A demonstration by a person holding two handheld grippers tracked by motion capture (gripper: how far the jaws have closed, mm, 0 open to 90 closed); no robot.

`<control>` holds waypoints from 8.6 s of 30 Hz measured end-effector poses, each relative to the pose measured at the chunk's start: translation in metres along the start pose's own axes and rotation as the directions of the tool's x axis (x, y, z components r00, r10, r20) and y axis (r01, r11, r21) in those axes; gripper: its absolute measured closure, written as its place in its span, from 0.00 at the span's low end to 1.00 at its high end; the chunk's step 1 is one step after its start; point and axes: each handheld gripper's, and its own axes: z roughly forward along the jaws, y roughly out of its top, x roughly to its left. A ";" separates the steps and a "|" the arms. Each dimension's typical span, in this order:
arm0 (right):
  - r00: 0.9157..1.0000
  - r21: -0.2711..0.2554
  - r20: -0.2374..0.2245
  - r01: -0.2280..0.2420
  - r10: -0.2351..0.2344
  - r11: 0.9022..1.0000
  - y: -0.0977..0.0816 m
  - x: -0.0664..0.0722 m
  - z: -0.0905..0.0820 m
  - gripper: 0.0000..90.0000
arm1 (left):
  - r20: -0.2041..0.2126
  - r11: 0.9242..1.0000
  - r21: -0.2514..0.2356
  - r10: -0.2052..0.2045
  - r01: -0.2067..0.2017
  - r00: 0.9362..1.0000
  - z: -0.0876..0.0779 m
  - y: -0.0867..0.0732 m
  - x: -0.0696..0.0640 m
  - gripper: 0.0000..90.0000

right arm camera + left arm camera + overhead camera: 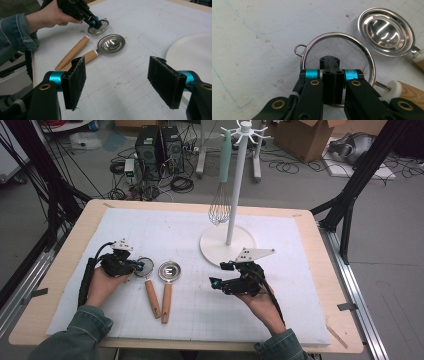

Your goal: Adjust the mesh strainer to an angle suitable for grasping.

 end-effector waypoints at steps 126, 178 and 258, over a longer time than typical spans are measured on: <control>0.998 -0.001 -0.052 -0.031 0.031 1.000 -0.003 -0.006 0.016 0.33 | -0.263 0.988 0.135 -0.036 0.074 0.964 -0.061 -0.045 0.018 1.00; 0.996 -0.025 0.030 -0.080 0.081 0.996 -0.035 -0.018 -0.030 0.27 | 0.106 0.981 -0.015 0.193 -0.193 0.975 -0.070 -0.046 -0.030 0.98; 0.994 -0.021 0.038 -0.098 0.098 0.995 -0.040 -0.021 -0.029 0.27 | 0.234 0.963 0.019 0.258 -0.269 0.937 -0.047 -0.024 -0.034 0.98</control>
